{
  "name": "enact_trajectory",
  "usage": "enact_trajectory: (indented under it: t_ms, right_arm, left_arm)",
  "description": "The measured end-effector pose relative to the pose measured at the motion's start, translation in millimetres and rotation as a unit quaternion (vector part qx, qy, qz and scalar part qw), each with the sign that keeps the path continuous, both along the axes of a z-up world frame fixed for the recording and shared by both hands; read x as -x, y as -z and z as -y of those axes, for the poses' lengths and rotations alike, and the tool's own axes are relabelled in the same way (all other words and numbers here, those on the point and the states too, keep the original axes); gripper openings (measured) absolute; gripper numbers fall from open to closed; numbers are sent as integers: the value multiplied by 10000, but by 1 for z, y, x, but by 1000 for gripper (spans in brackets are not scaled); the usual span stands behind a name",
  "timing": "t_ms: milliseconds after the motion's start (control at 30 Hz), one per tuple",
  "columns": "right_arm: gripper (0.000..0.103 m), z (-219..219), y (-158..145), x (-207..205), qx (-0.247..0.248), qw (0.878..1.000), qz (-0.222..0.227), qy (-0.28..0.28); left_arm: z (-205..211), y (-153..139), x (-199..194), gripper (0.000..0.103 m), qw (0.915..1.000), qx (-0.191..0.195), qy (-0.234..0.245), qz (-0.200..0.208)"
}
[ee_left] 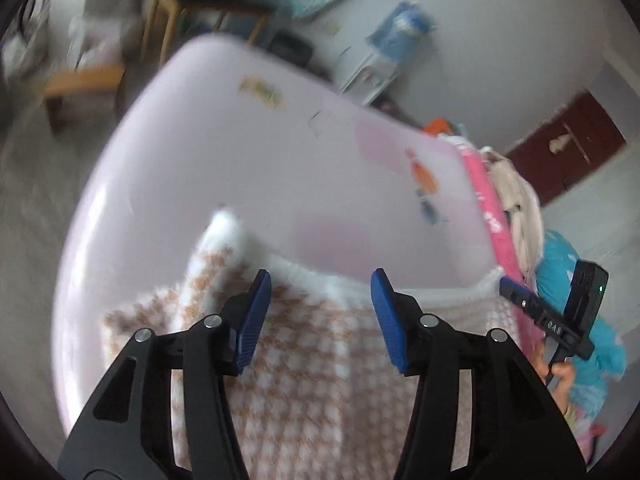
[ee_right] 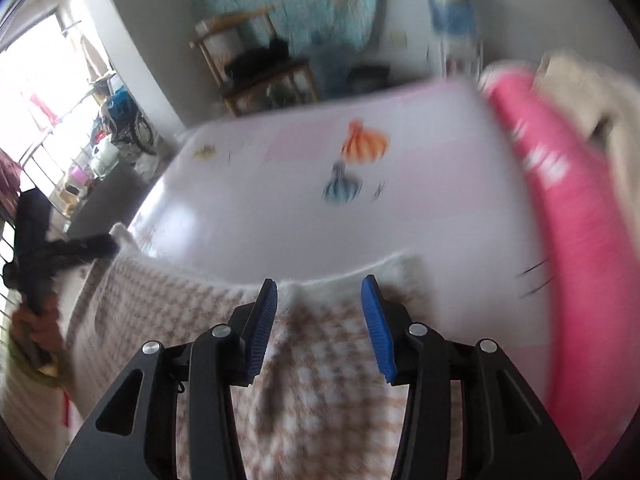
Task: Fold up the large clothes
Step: 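Lift the hem with both tools and fold it over toward the collar, then open both tools and smooth the folded coat flat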
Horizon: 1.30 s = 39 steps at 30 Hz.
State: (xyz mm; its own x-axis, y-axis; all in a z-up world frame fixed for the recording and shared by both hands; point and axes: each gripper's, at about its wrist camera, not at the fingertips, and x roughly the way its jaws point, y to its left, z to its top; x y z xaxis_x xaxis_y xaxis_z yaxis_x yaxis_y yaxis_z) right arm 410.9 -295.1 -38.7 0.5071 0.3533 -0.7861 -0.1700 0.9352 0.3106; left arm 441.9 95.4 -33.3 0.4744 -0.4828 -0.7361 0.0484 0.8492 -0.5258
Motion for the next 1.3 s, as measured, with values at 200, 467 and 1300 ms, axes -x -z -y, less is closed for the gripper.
enact_trajectory:
  t_ms: [200,467,1300]
  right_arm:
    - [35,67,12,5,-666,9922,-380,985]
    - [41,34,-37,91,-532,9979,217,309]
    - [54,-108,4,209,1591,9862,379,-249]
  left_arm:
    - [-79,25,18,47,9840,1231,-1263,-238]
    - [-70,-21,90,52,9892,1083,-985,100]
    - [85,9,231,63,9476,-2771,729,1413]
